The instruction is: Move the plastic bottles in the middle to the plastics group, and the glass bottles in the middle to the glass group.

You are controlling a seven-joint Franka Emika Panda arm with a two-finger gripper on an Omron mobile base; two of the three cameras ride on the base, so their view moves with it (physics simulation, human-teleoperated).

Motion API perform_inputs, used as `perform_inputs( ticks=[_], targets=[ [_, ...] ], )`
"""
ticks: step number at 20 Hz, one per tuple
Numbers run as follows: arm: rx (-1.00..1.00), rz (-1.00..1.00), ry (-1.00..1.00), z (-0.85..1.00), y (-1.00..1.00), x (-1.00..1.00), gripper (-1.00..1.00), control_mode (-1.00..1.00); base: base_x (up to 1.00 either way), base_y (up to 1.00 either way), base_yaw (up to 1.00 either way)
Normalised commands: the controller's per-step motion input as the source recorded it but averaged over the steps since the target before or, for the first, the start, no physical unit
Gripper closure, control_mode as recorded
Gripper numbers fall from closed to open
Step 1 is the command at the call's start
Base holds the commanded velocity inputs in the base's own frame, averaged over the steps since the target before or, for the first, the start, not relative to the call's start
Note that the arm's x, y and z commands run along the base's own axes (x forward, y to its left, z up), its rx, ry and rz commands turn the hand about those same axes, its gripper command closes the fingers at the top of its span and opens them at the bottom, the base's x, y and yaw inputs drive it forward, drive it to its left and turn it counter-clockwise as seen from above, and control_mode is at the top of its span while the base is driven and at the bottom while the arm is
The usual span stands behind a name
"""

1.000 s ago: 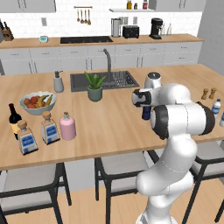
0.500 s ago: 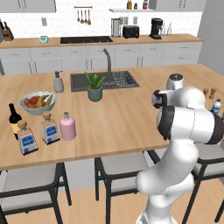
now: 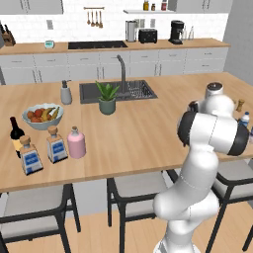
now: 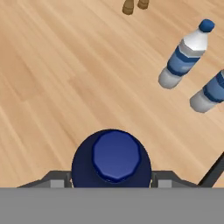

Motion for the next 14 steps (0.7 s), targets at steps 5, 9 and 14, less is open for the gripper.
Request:
perform_inputs(
  ticks=[5,9,14],
  targets=[
    [0.0,-0.06,0.0,0.01,-0.45,-0.31,1.0,-1.0,0.0,0.0,0.0],
    [0.0,-0.01,0.0,0.0,-0.29,-0.25,1.0,-1.0,0.0,0.0,0.0],
    [0.0,-0.03,0.0,0.0,-0.35,-0.02,1.0,-1.0,0.0,0.0,0.0]
  ],
)
